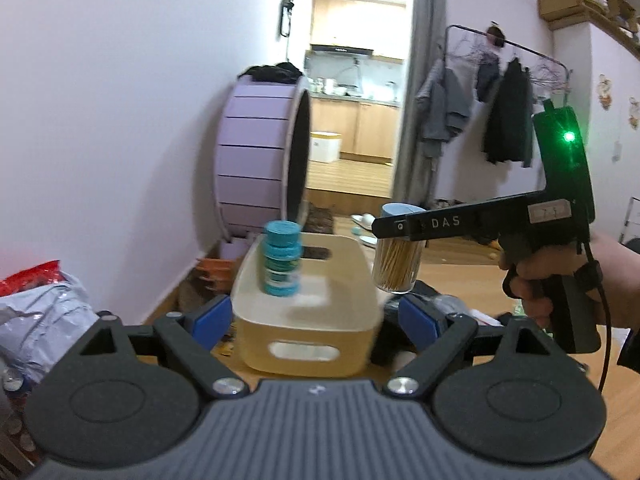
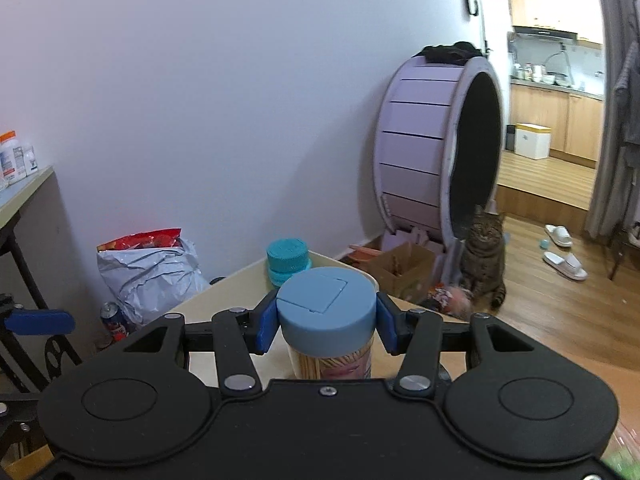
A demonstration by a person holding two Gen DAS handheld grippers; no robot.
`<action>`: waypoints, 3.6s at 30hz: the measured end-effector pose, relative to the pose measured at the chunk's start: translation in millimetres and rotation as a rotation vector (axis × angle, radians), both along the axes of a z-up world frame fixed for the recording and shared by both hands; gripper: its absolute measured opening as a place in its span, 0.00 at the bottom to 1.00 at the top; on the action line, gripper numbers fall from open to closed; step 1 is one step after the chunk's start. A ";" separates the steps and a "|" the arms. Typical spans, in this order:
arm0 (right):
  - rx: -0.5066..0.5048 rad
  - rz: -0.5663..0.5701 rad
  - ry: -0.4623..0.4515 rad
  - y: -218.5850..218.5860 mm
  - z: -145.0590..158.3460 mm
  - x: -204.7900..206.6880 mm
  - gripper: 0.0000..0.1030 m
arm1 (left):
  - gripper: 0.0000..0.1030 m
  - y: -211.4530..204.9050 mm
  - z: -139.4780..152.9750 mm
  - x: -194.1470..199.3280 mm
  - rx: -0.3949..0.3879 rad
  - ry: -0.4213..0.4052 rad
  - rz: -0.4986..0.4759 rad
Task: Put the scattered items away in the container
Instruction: 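Lift the toothpick jar and carry it into the cream basket, then open the right gripper beside the teal bottle and withdraw, then grasp the standing white pill bottle with the right gripper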
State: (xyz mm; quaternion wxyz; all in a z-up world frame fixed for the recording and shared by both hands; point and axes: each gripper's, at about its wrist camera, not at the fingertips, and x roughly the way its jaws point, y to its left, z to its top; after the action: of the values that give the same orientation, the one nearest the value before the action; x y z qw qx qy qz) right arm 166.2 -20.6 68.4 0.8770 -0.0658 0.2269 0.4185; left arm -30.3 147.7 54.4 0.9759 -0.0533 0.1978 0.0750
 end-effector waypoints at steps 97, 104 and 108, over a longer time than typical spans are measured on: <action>-0.251 -0.153 0.085 -106.2 -68.8 -25.6 0.29 | 0.87 -62.6 -27.1 29.1 -0.097 0.095 -0.280; -0.253 -0.110 0.058 -110.7 -48.3 -41.0 0.28 | 0.87 -66.4 -25.8 28.6 -0.091 0.095 -0.286; -0.259 -0.104 0.052 -106.3 -50.2 -44.0 0.28 | 0.87 -68.5 -25.9 28.5 -0.083 0.098 -0.288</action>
State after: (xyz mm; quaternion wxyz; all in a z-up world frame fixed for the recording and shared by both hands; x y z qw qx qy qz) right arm 122.2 -126.9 18.2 0.8755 -0.1555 0.3046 0.3413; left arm -1.8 79.2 28.5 0.9627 -0.0612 0.2539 -0.0713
